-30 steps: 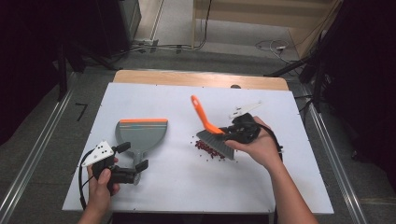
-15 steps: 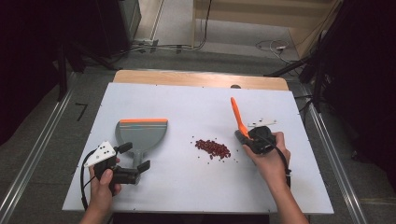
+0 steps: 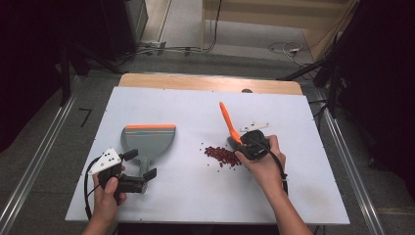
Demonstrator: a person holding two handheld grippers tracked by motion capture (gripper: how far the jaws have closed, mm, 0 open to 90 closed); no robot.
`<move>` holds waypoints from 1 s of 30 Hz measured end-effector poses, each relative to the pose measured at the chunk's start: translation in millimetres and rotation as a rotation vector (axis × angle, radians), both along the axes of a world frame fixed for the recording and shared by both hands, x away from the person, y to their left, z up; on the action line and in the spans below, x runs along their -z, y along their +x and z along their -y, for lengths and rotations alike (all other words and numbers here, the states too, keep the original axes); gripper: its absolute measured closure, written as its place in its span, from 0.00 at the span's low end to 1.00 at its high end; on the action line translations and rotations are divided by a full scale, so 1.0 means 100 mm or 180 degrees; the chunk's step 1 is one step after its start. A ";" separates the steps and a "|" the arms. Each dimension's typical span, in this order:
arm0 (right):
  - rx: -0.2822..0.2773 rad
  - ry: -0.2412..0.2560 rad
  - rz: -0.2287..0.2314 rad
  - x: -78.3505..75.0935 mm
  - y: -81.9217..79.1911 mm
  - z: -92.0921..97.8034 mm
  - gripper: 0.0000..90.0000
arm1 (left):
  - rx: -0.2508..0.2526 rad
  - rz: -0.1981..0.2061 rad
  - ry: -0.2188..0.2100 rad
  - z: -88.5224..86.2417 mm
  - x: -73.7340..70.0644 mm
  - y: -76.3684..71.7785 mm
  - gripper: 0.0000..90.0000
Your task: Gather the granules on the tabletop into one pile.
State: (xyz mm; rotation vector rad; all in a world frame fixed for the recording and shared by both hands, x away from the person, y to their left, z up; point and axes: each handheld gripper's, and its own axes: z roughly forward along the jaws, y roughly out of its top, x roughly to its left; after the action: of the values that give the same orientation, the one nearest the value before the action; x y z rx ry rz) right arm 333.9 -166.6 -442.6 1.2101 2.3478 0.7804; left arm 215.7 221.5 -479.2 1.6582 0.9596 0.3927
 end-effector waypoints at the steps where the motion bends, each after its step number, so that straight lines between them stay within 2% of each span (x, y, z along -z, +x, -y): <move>1: -0.0029 0.0047 0.0006 -0.02 0.01 0.01 0.77 | -0.0002 0.0001 -0.0003 0.00 0.00 0.00 0.00; 3: -0.0123 0.0126 0.0031 -0.07 0.05 0.03 0.76 | -0.0003 -0.0001 0.0000 0.01 0.00 0.00 0.00; 4: -0.0140 0.0103 0.0081 -0.09 0.07 0.04 0.77 | 0.0000 -0.0002 -0.0004 0.01 0.00 0.00 0.00; 6: -0.0146 -0.0029 0.0191 -0.10 0.12 0.04 0.76 | 0.0003 0.0001 -0.0002 0.01 0.00 0.00 0.00; 9: -0.0473 -0.0344 0.0323 -0.04 0.21 0.04 0.77 | 0.0006 0.0002 0.0006 0.01 0.00 0.00 0.00; 11: -0.0600 -0.0464 0.0251 0.01 0.22 0.00 0.77 | 0.0006 0.0001 0.0005 0.01 0.00 0.00 0.00; 13: -0.0778 -0.0399 0.0192 0.03 0.17 -0.03 0.77 | 0.0004 0.0002 -0.0001 0.01 0.00 0.00 0.00; 15: -0.0875 -0.0442 0.0167 0.01 0.12 -0.07 0.77 | -0.0008 -0.0006 -0.0009 0.00 0.01 0.00 0.00; 17: -0.0968 -0.0377 0.0123 -0.04 0.09 -0.09 0.77 | -0.0003 -0.0004 -0.0014 0.00 0.01 0.00 0.00; 20: -0.0869 -0.0206 0.0161 -0.15 0.05 -0.12 0.77 | -0.0002 -0.0002 0.0010 0.00 0.00 0.00 0.00; 22: -0.0786 0.0073 0.0098 -0.23 0.00 -0.15 0.76 | -0.0004 -0.0001 0.0009 0.00 0.00 0.00 0.00; 24: -0.0837 0.0344 -0.0017 -0.28 -0.05 -0.23 0.76 | 0.0004 -0.0002 0.0011 0.00 0.00 0.00 0.00; 27: -0.0884 0.0480 -0.0135 -0.25 -0.10 -0.45 0.77 | 0.0010 0.0004 0.0012 0.01 0.00 0.00 0.00; 30: -0.0842 0.0552 -0.0345 -0.12 -0.09 -0.70 0.76 | 0.0001 0.0009 0.0023 0.01 -0.01 -0.01 0.00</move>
State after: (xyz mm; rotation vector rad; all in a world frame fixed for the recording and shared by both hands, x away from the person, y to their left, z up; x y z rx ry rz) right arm 325.0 -97.1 -430.7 1.0424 2.6103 1.0477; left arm 215.1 221.0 -478.3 1.6638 0.9568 0.3987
